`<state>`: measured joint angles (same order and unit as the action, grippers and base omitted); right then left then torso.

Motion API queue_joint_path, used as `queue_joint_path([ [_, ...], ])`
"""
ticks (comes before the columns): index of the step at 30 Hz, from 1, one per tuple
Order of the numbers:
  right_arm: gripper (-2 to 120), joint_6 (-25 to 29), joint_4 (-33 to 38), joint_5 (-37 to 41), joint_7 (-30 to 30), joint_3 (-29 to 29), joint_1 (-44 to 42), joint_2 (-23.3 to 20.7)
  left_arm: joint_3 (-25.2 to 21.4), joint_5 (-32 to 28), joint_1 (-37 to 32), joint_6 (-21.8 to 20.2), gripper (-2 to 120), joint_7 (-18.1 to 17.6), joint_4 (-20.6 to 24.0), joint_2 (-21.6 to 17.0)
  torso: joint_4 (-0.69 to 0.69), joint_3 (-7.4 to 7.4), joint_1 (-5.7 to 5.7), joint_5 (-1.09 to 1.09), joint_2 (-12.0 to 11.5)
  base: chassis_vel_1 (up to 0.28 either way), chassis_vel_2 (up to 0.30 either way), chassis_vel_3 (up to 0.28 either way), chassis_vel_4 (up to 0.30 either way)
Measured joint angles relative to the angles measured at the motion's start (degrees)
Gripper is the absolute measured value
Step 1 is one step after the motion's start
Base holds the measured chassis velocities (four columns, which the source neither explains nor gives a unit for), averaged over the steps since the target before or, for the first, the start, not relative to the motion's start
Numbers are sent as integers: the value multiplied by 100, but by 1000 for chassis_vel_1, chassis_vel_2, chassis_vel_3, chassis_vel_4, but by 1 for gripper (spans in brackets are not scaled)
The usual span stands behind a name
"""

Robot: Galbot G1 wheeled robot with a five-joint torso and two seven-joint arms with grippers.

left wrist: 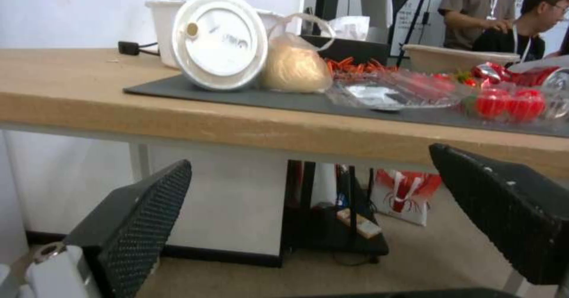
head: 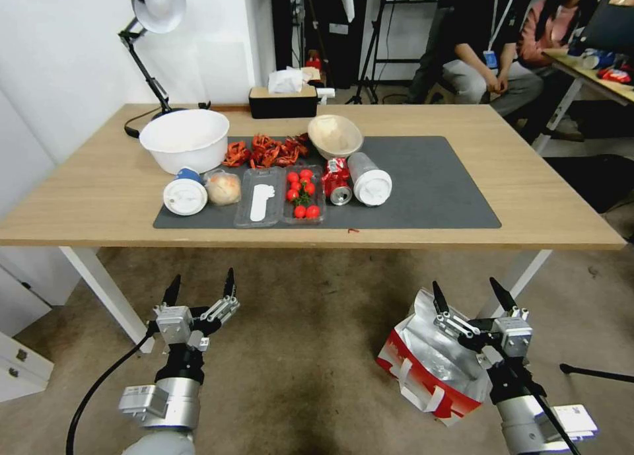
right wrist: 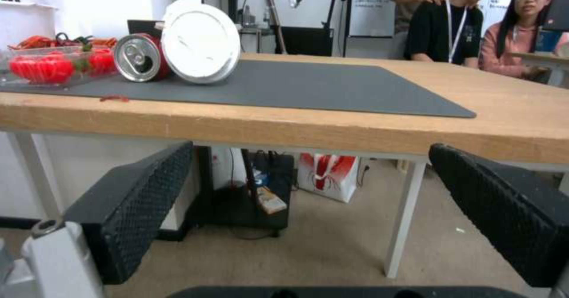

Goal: Pick up the food delivery bag from the floor and place it on the table.

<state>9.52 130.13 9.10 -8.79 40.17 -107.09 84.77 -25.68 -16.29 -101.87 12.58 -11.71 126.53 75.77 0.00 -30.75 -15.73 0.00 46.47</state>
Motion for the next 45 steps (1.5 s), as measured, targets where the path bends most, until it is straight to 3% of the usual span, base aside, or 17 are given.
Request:
queue_joint_path([
  [45,100,21,104,-11,-31,3,-96,1,18,66,-91,95,100,-57,134,48,0,642,440,0,-1081,0,0,0,0],
])
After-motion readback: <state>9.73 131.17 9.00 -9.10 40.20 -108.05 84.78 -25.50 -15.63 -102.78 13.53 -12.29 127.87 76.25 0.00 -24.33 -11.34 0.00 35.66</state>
